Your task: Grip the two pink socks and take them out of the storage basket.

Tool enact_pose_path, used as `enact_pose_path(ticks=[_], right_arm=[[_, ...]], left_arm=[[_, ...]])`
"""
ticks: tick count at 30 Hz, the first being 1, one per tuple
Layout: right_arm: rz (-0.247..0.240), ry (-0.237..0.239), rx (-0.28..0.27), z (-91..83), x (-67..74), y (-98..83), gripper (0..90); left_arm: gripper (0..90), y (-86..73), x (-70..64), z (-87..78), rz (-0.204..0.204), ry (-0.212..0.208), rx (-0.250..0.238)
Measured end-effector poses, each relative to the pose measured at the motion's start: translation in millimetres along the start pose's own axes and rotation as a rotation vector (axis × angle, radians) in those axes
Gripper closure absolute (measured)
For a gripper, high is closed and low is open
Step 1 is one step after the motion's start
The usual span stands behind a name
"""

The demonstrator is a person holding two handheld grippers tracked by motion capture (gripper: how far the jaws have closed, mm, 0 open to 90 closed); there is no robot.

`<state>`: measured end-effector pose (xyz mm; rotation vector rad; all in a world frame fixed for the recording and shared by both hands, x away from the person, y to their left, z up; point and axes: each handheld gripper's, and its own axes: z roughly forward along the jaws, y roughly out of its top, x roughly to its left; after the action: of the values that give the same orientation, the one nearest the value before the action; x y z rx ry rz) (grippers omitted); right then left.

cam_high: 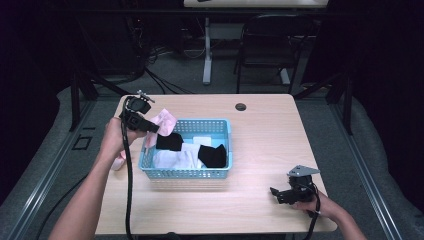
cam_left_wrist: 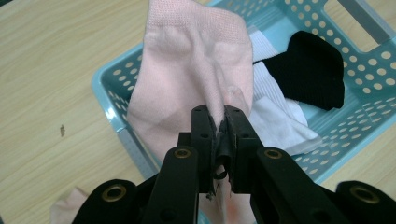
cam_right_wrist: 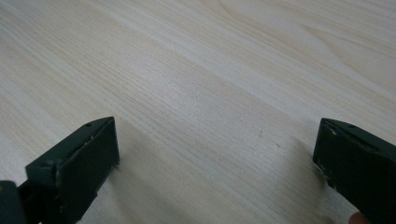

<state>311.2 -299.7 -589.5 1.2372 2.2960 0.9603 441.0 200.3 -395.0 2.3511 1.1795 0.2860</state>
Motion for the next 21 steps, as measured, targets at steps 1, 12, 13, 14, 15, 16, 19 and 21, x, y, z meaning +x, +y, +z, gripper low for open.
enact_pose_path(ticks=[1,12,13,14,15,16,19,21], right_arm=[[0.001,0.0,-0.002,0.2,0.1,0.0,0.0],[0.0,0.0,0.0,0.0,0.0,0.0,0.0],[0.001,0.0,-0.002,0.2,0.1,0.0,0.0],[0.002,0.0,-0.003,0.2,0.1,0.0,0.0],[0.001,0.0,-0.003,0.2,0.1,0.0,0.0],[0.001,0.0,-0.003,0.2,0.1,0.0,0.0],[0.001,0.0,-0.003,0.2,0.1,0.0,0.0],[0.002,0.0,-0.003,0.2,0.1,0.0,0.0]], left_arm=[[83.7,-0.6,1.6,-2.4,-0.001,0.004,-0.001],[83.7,-16.4,27.4,-27.1,-0.06,0.043,-0.025],[83.7,-18.5,30.2,-28.7,-0.068,0.048,-0.03],[83.7,-21.1,33.9,-31.0,-0.073,0.054,-0.027],[83.7,-22.8,35.9,-32.1,-0.08,0.059,-0.029],[83.7,-24.9,38.9,-33.5,-0.085,0.064,-0.028],[83.7,-31.8,47.7,-37.1,-0.106,0.078,-0.027],[83.7,-36.7,53.8,-38.0,-0.123,0.089,-0.026]])
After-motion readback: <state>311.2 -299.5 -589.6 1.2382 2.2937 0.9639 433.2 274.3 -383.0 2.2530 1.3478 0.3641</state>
